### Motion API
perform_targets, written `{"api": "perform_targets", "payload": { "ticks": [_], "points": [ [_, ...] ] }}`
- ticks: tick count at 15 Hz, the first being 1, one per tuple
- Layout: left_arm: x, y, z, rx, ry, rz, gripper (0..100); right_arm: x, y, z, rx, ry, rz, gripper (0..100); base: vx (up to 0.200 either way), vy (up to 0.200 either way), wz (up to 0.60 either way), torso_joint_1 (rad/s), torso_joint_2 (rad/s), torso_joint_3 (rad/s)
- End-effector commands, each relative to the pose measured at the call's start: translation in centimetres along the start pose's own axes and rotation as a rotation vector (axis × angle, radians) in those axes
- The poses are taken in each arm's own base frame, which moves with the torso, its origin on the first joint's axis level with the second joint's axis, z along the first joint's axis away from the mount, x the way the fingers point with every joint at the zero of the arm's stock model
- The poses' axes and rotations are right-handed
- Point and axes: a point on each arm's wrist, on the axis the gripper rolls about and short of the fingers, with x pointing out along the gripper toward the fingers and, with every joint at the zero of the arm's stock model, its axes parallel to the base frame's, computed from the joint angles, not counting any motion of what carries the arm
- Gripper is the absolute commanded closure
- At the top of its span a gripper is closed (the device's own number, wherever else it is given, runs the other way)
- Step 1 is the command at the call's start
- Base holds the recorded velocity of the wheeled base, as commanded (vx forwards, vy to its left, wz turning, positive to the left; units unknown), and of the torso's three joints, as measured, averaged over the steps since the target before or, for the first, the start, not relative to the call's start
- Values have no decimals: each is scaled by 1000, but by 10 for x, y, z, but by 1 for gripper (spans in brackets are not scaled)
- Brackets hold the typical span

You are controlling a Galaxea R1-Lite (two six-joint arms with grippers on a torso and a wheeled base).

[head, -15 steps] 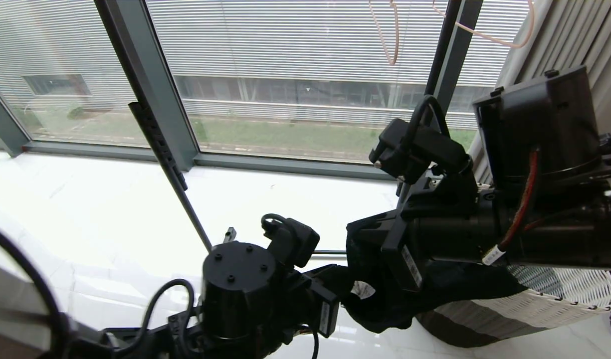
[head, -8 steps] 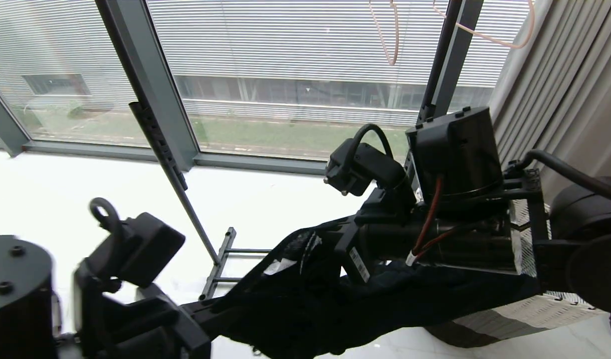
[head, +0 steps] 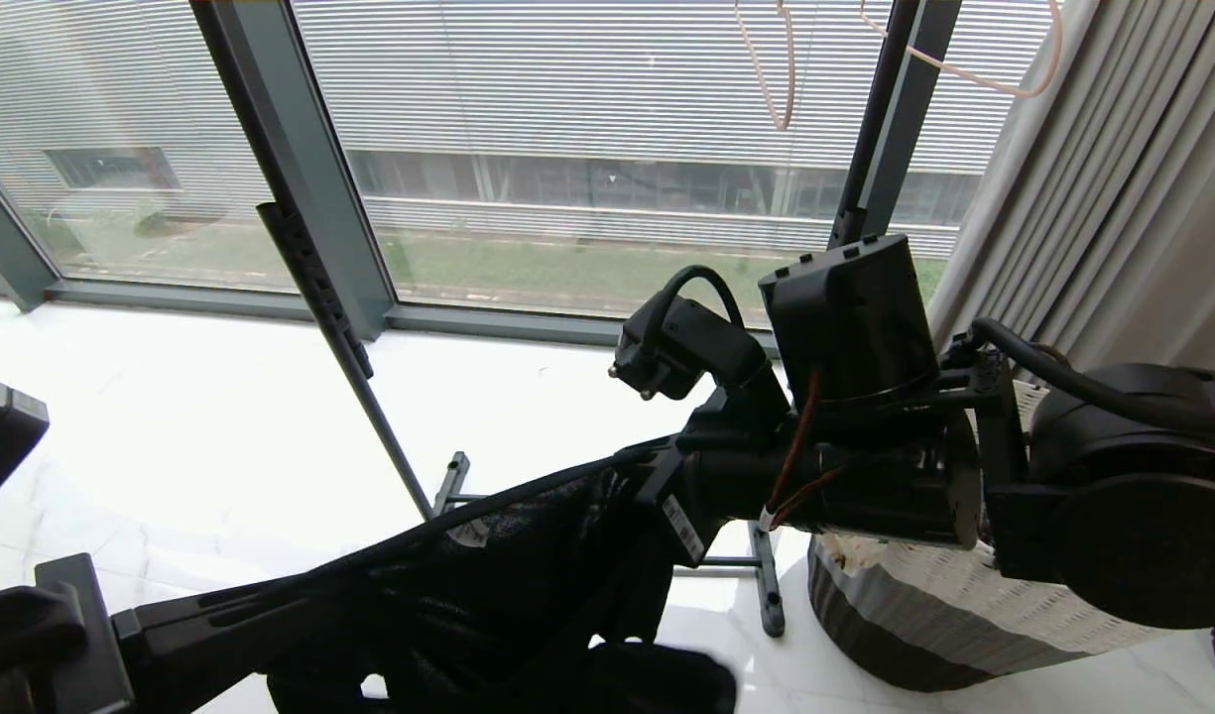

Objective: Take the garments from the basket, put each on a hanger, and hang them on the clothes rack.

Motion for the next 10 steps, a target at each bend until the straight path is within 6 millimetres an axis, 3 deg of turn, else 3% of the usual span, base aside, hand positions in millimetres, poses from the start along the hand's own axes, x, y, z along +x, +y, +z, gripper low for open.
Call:
{"api": "perform_targets", "payload": {
  "ticks": [1, 5, 7, 10],
  "points": [
    [4, 0, 2, 37, 5, 10, 100, -5, -2, 2, 3, -11, -14, 100, 0, 0, 0, 0, 0, 0],
    [25, 6, 8, 253, 60, 64, 100, -34, -14, -6, 19, -24, -75, 100, 0, 0, 0, 0, 0, 0],
    [46, 6, 6, 301, 121, 32, 100, -60, -16, -26, 26, 5, -89, 100, 0, 0, 0, 0, 0, 0],
    [82, -3, 8, 364, 93, -13, 100, -87, -20, -34, 37, -17, -119, 100, 0, 0, 0, 0, 0, 0]
  ]
}}
